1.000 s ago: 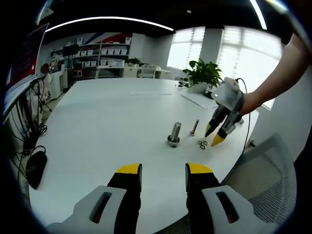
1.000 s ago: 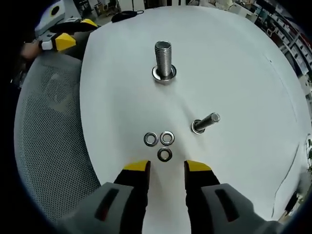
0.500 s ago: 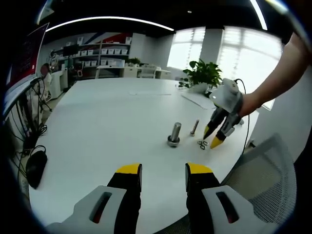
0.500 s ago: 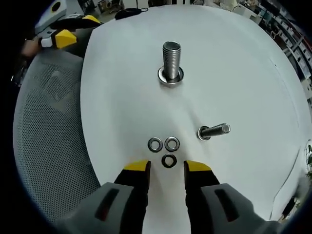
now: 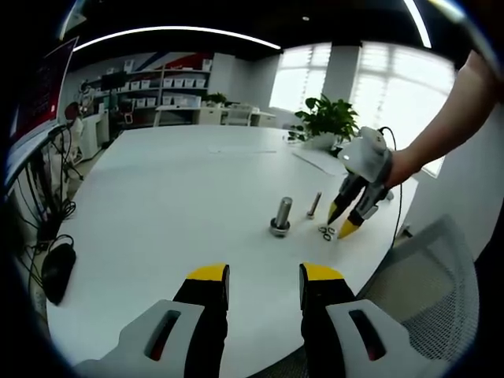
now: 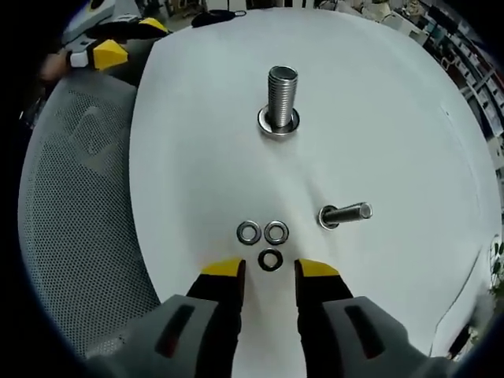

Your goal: Place the washer onto the threaded stud by aligning its center hole with the stud, sliding it down to the base, and recovering from edge contact or off-axis alignment until the washer reaches the visible bottom stop.

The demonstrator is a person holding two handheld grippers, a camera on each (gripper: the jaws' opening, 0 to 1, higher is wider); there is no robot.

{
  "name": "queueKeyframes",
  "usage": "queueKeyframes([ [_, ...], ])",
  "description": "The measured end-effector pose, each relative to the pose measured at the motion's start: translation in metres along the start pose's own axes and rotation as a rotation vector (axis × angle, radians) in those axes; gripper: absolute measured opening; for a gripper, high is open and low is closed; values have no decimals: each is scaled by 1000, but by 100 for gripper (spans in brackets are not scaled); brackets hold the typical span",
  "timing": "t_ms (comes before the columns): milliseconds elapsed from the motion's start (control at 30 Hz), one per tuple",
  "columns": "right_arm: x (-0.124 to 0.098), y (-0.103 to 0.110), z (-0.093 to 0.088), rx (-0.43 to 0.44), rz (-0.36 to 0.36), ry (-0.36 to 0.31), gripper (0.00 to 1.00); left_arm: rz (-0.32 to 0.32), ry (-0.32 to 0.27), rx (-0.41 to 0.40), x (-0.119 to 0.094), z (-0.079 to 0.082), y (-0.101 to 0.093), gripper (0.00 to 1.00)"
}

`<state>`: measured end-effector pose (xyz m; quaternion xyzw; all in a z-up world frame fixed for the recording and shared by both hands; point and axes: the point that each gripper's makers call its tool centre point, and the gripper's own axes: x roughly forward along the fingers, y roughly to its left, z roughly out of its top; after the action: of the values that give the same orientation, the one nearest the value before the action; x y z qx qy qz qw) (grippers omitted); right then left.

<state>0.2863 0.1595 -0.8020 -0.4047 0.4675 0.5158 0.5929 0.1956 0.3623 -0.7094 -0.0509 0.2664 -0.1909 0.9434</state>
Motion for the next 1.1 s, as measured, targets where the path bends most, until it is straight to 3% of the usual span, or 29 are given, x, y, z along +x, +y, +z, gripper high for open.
queueKeyframes([
  [300, 0, 1, 1, -19, 0, 28, 27, 2, 4, 4, 0, 0, 0, 34],
  [800, 1, -1, 3, -32, -7, 30, 15, 2, 2, 1, 0, 0, 0, 34],
  [1100, 1, -1, 4, -44, -1, 45, 15, 3, 5, 2, 0, -1, 0, 34],
])
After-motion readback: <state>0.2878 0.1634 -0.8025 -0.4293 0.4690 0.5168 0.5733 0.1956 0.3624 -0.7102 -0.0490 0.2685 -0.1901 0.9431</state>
